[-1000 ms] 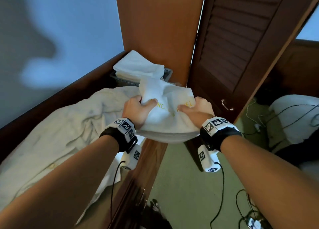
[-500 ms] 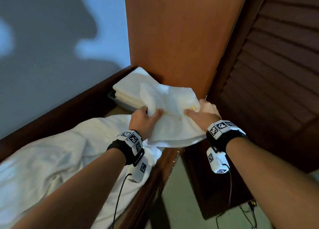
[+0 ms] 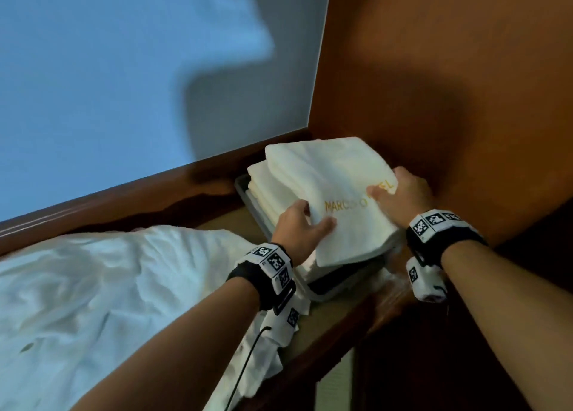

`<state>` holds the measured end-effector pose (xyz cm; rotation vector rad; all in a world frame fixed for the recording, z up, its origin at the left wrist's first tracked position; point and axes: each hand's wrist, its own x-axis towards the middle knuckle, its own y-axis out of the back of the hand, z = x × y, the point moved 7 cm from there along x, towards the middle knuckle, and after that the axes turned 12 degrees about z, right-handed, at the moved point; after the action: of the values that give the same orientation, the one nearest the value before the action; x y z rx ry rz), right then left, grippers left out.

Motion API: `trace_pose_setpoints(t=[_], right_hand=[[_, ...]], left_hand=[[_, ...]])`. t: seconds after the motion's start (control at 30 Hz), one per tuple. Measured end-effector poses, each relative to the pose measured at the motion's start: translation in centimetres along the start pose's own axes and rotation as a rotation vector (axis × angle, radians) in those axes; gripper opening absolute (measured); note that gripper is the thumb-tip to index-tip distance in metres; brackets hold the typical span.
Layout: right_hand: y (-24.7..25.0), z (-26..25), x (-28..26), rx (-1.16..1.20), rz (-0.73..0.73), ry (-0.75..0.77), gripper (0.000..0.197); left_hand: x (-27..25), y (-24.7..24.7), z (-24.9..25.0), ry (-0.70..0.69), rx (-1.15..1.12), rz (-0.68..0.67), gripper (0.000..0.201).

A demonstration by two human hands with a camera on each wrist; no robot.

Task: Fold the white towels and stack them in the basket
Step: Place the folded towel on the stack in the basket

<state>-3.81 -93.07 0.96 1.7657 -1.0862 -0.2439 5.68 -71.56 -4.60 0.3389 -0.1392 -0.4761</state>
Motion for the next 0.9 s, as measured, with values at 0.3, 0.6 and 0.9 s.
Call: trace_pose_setpoints(t=[0.3, 0.6, 0.9], right_hand=[[-8.2, -0.6, 9.4, 0.28, -0.055, 0.117, 0.028], [-15.0, 5.6, 8.2, 0.122, -0.389, -0.042, 0.036], [-15.0, 6.9, 7.1, -0.042, -0.351, 0.104, 0.034]], left_hand=[[6.0, -1.6, -3.3, 0.174, -0.09, 0.278, 0.045], [4.9, -4.2, -9.0, 0.589, -0.291, 0.208, 0.032], [6.6, -1.0, -9.7, 0.536, 0.091, 0.118, 0.065]])
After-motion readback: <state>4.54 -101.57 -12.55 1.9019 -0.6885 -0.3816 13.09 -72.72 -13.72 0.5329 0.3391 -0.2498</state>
